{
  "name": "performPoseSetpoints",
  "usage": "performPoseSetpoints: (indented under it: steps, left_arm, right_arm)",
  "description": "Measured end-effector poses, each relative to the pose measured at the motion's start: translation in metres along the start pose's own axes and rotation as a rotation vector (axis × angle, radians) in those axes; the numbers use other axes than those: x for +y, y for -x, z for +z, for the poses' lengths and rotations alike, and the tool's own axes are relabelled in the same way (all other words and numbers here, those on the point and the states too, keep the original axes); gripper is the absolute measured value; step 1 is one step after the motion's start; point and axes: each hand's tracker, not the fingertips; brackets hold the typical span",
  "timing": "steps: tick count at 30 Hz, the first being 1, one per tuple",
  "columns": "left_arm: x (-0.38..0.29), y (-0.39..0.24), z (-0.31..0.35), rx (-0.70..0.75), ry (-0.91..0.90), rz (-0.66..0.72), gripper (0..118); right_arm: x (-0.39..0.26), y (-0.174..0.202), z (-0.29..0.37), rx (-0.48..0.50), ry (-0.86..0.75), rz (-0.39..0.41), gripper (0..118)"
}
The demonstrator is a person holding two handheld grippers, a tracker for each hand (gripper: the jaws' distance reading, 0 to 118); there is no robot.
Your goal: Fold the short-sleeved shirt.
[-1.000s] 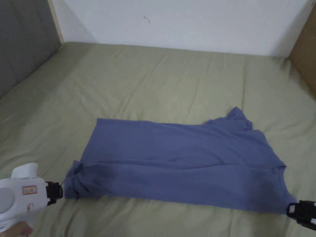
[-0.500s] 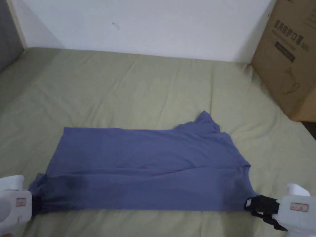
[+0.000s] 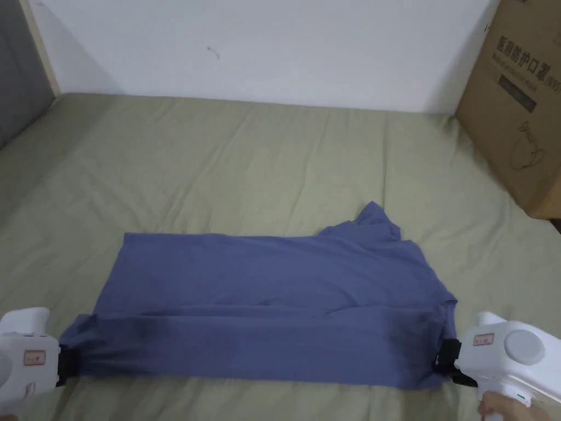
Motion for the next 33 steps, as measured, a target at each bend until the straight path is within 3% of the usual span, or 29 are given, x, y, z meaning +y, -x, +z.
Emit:
performPoseSetpoints:
  steps: [6,9,16,17,18,20,21,23,26,27,28,29,30,33]
  left_arm:
    - [-0.003,0.006,0.027,-0.059,-0.010,-0.020,4]
    - [-0.017,0.011,0.034,-0.050,0.010,-0.046,4]
    - [-0.074,0.017,0.022,0.029,0.158,-0.157,4]
    - [-0.077,0.019,0.019,0.038,0.154,-0.157,4]
    - [-0.076,0.022,0.020,0.006,0.135,-0.143,10]
    - [-0.070,0.026,0.023,-0.013,0.116,-0.067,43]
    - [-0.066,0.025,0.027,-0.020,0.111,-0.043,59]
    - [-0.059,0.023,0.037,-0.016,0.065,-0.031,66]
    - [-0.038,0.021,0.062,-0.054,-0.062,0.004,67]
    - [-0.029,0.016,0.068,-0.077,-0.098,0.023,64]
    - [-0.020,0.016,0.072,-0.101,-0.124,0.037,55]
    - [-0.010,0.011,0.075,-0.132,-0.149,0.058,33]
    - [-0.002,0.004,0.077,-0.172,-0.185,0.084,0]
    - [0.021,-0.017,0.056,-0.216,-0.200,0.091,0]
  right_arm:
    - [-0.005,-0.022,0.052,0.084,-0.033,-0.023,7]
    - [-0.024,-0.036,0.073,0.050,-0.020,0.029,7]
    - [-0.093,-0.077,0.066,0.013,0.090,0.005,10]
    - [-0.096,-0.079,0.064,0.043,0.087,0.007,23]
    - [-0.097,-0.078,0.064,0.050,0.069,-0.005,49]
    - [-0.093,-0.070,0.068,0.024,0.073,0.011,83]
    - [-0.091,-0.068,0.073,0.035,0.074,0.024,83]
    - [-0.083,-0.061,0.088,0.039,0.028,0.067,83]
    - [-0.063,-0.050,0.110,-0.001,-0.051,0.130,77]
    - [-0.054,-0.045,0.116,-0.005,-0.080,0.146,59]
    - [-0.045,-0.041,0.118,0.008,-0.097,0.157,35]
    - [-0.036,-0.036,0.120,0.022,-0.116,0.161,10]
    - [-0.026,-0.030,0.119,0.031,-0.135,0.160,1]
    - [0.003,-0.014,0.099,0.016,-0.163,0.133,0]
